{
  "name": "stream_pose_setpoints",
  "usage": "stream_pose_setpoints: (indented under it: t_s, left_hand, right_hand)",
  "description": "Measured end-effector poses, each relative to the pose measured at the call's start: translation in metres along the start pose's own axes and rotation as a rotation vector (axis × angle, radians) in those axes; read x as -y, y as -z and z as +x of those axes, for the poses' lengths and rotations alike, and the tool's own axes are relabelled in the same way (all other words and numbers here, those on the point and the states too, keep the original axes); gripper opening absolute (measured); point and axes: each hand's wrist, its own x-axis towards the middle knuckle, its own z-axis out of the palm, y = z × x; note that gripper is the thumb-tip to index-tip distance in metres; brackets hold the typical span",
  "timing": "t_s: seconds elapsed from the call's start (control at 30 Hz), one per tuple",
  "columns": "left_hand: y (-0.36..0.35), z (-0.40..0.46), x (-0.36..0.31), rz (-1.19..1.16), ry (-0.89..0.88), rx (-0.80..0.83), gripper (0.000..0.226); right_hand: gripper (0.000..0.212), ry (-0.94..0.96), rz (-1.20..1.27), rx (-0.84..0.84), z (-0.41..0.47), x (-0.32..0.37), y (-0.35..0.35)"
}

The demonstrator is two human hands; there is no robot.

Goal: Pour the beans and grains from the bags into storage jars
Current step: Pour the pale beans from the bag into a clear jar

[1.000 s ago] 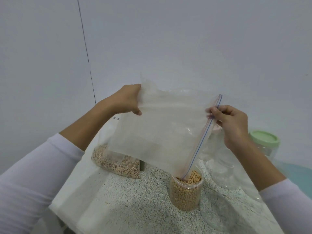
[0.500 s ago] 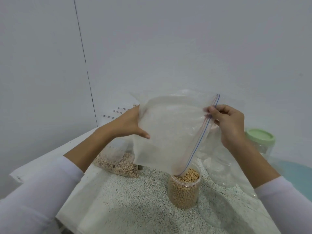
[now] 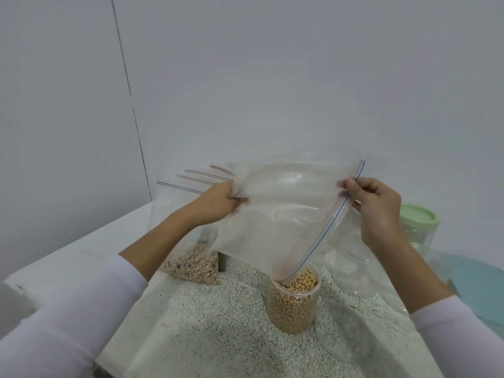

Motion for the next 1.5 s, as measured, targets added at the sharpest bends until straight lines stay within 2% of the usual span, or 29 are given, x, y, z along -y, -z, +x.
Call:
stream_pose_setpoints:
  t_s: [0.07, 0.1, 0.17, 0.2, 0.23, 0.3, 0.33, 0.43, 0.57, 0.83, 1.0, 1.33, 1.43, 1.5]
  left_hand:
    - [-0.010, -0.001, 0.002, -0.030, -0.009, 0.065, 0.011]
    - [-0.013, -0.003, 0.002, -0.029, -0.015, 0.114, 0.013]
    - [-0.018, -0.003, 0.006, 0.026, -0.052, 0.180, 0.061]
    - [-0.022, -0.001, 0.007, 0.084, -0.058, 0.193, 0.074]
    - [-0.025, 0.001, 0.009, 0.129, -0.054, 0.196, 0.073]
    - [-0.030, 0.006, 0.011, 0.157, 0.026, 0.173, 0.049]
    - [-0.031, 0.008, 0.011, 0.142, 0.062, 0.163, 0.047]
    - [-0.031, 0.014, 0.013, 0.069, 0.089, 0.140, 0.071]
    - [-0.035, 0.020, 0.008, 0.041, 0.086, 0.124, 0.049]
    - [-0.040, 0.023, -0.004, -0.018, 0.081, 0.121, 0.061]
    - [-0.041, 0.027, -0.012, -0.044, 0.078, 0.099, 0.040]
    - [-0.042, 0.030, -0.013, -0.012, 0.070, 0.072, 0.045]
    - [-0.036, 0.030, -0.016, 0.034, 0.037, 0.097, 0.033]
    - [-0.023, 0.028, -0.016, 0.083, 0.044, 0.106, 0.041]
  right_hand:
    - [0.016, -0.011, 0.005, -0.010, 0.000, -0.004, 0.003]
    - [0.016, -0.016, 0.006, -0.014, 0.000, -0.005, 0.004]
    - [0.017, -0.025, 0.004, -0.024, 0.000, -0.008, 0.006]
    - [0.017, -0.029, 0.007, -0.031, 0.001, -0.009, 0.007]
    - [0.017, -0.032, 0.009, -0.039, 0.001, -0.010, 0.008]
    - [0.017, -0.034, 0.008, -0.046, 0.002, -0.011, 0.010]
    - [0.017, -0.037, 0.009, -0.046, 0.001, -0.012, 0.011]
    - [0.017, -0.042, 0.029, -0.050, 0.003, -0.012, 0.012]
    - [0.019, -0.039, 0.027, -0.067, 0.005, -0.012, 0.015]
    - [0.017, -0.035, 0.029, -0.079, 0.009, -0.006, 0.020]
    - [0.016, -0.035, 0.034, -0.101, 0.011, -0.006, 0.021]
    - [0.015, -0.049, 0.037, -0.107, 0.013, -0.008, 0.024]
    - [0.019, -0.049, 0.042, -0.093, 0.013, -0.007, 0.022]
    - [0.020, -0.059, 0.056, -0.085, 0.016, -0.003, 0.022]
